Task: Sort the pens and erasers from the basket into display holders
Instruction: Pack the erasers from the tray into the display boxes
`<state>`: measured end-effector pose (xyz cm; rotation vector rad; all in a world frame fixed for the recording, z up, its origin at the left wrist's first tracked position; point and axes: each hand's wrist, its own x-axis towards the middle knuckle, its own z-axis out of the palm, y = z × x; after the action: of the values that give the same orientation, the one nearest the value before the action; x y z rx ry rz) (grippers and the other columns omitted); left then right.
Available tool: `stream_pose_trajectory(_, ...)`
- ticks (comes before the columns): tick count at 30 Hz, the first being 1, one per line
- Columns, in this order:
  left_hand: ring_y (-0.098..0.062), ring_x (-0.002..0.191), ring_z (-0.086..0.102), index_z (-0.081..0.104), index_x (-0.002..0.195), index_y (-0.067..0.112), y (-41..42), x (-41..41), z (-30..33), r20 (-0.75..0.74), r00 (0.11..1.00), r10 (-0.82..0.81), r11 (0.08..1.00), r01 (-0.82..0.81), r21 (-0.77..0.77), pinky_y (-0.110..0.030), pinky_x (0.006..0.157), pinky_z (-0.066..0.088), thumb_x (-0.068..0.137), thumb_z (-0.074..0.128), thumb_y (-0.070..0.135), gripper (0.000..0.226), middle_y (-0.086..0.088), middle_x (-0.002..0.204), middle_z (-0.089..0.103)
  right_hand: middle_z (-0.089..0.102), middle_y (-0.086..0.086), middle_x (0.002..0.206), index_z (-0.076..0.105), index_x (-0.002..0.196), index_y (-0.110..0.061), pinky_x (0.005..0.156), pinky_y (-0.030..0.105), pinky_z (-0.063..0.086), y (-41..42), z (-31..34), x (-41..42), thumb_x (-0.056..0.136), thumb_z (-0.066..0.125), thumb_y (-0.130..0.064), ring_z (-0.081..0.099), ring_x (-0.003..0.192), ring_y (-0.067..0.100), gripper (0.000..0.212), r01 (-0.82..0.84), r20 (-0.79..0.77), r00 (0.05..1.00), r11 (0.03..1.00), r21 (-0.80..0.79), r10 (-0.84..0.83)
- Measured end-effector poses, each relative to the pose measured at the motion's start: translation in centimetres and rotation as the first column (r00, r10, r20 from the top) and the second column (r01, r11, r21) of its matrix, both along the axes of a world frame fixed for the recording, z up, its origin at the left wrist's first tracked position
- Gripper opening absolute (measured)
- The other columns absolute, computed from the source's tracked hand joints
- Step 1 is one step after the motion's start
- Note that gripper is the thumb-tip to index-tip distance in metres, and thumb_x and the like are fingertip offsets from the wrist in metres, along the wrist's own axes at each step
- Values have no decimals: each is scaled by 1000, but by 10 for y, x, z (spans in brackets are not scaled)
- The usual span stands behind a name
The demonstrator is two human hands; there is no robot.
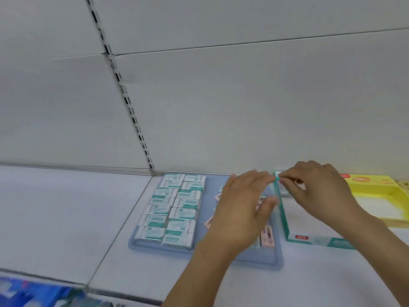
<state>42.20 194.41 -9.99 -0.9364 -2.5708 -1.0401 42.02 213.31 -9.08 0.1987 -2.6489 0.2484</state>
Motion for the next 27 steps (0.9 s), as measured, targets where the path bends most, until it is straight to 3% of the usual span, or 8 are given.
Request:
stream_pose_trajectory(4, 8, 119, 39, 59, 129, 27, -104, -1, -6, -4, 977, 215, 976, -215, -12, -12, 105, 27, 95, 45, 39, 39, 23, 123, 49, 65, -13, 83, 73, 93, -29, 78, 35, 40, -73, 10, -8, 90, 64, -30, 58, 80, 13, 10, -252, 146, 949, 950, -182, 279)
stream_pose_trajectory(6, -2, 119, 46, 61, 128, 24, -149, -5, -7, 33, 952, 305, 948, -300, -106, -6, 98, 27, 97, 49, 32, 34, 20, 119, 48, 64, -15, 86, 73, 94, -31, 81, 32, 42, -105, 7, -13, 92, 61, -33, 56, 84, 8, 12, -323, 231, 901, 923, -208, 368)
stream_pose_trajectory(8, -9, 119, 47, 58, 130, 23, -179, -9, -6, 63, 926, 372, 900, -343, -267, -9, 93, 30, 99, 51, 28, 33, 17, 123, 49, 64, -15, 89, 73, 95, -30, 81, 32, 47, -132, 3, -17, 91, 61, -35, 56, 85, 6, 14, -374, 291, 857, 901, -220, 426)
stream_pose_trajectory(11, -7, 106, 50, 58, 128, 27, -202, -14, -5, 86, 881, 465, 830, -399, -389, -20, 87, 42, 97, 52, 40, 34, 10, 117, 55, 61, -13, 94, 69, 99, -29, 77, 31, 49, -162, 1, -21, 90, 60, -44, 54, 85, 5, 20, -347, 391, 837, 923, -164, 384)
stream_pose_trajectory(18, -8, 94, 56, 54, 119, 27, -198, -19, -3, 273, 830, 487, 836, -351, -422, -22, 78, 47, 89, 63, 45, 36, 8, 107, 56, 61, -3, 93, 63, 93, -17, 71, 33, 48, -188, 8, -19, 91, 59, -36, 58, 84, 17, 20, -292, 489, 836, 956, 10, 250)
stream_pose_trajectory(22, -8, 85, 59, 51, 104, 27, -187, -25, -3, 333, 744, 580, 802, -447, -397, -25, 71, 52, 81, 70, 51, 38, 10, 99, 59, 50, -2, 75, 49, 78, -15, 52, 28, 33, -195, 8, -13, 96, 52, -36, 50, 68, 18, 27, -224, 492, 860, 966, 127, 134)
stream_pose_trajectory(24, -8, 83, 59, 49, 102, 26, -182, -28, -4, 374, 706, 601, 794, -475, -379, -24, 67, 50, 79, 73, 51, 41, 10, 98, 59, 42, -3, 69, 38, 70, -18, 48, 27, 26, -197, 5, -11, 97, 49, -36, 44, 65, 17, 35, -184, 527, 845, 976, 120, 94)
stream_pose_trajectory(27, -5, 79, 60, 48, 107, 26, -178, -29, -4, 507, 645, 572, 818, -499, -287, -22, 64, 50, 79, 76, 43, 43, 13, 95, 56, 54, 0, 80, 50, 81, -15, 57, 31, 40, -194, 2, -14, 95, 54, -35, 55, 74, 20, 25, -134, 582, 803, 991, -31, 127)
